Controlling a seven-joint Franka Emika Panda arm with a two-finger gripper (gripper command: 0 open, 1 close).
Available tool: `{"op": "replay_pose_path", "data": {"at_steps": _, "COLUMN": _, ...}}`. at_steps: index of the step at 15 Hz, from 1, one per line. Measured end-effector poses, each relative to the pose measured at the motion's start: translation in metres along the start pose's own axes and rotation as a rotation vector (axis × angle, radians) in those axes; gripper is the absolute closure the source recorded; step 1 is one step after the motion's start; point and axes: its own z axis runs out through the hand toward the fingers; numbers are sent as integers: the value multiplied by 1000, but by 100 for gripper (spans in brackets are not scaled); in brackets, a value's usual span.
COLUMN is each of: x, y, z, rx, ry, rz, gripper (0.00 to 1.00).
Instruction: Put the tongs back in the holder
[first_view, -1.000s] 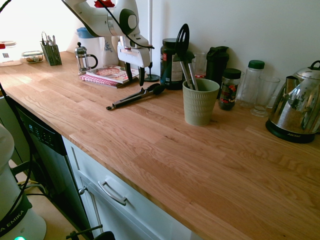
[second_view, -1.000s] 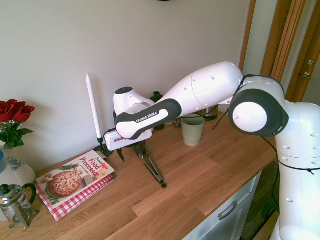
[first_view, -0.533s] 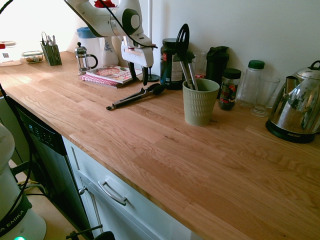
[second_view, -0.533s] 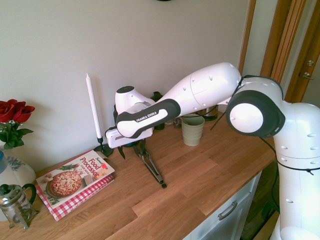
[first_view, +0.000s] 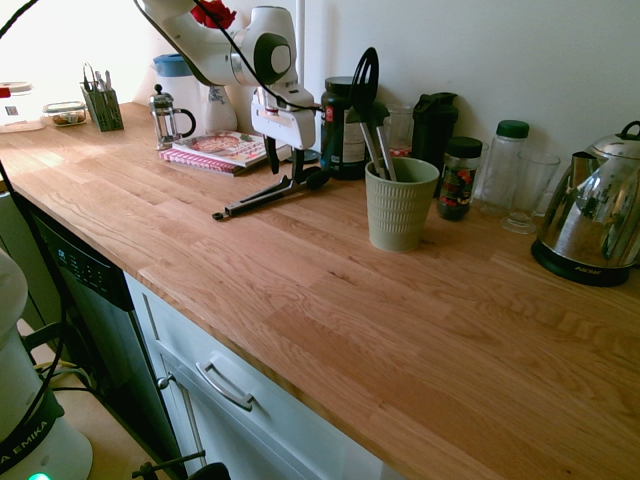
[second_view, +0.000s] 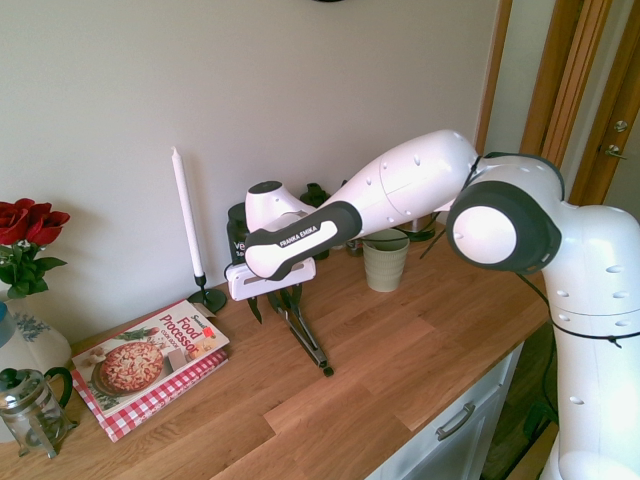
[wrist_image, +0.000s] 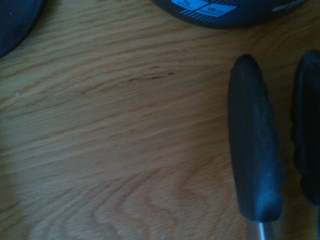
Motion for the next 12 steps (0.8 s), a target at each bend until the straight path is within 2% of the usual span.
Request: {"op": "replay_pose_path", "data": {"at_steps": 12, "x": -3, "y": 2, "z": 15, "rx": -15, "ry": -22, "rz": -19, "gripper": 100}}
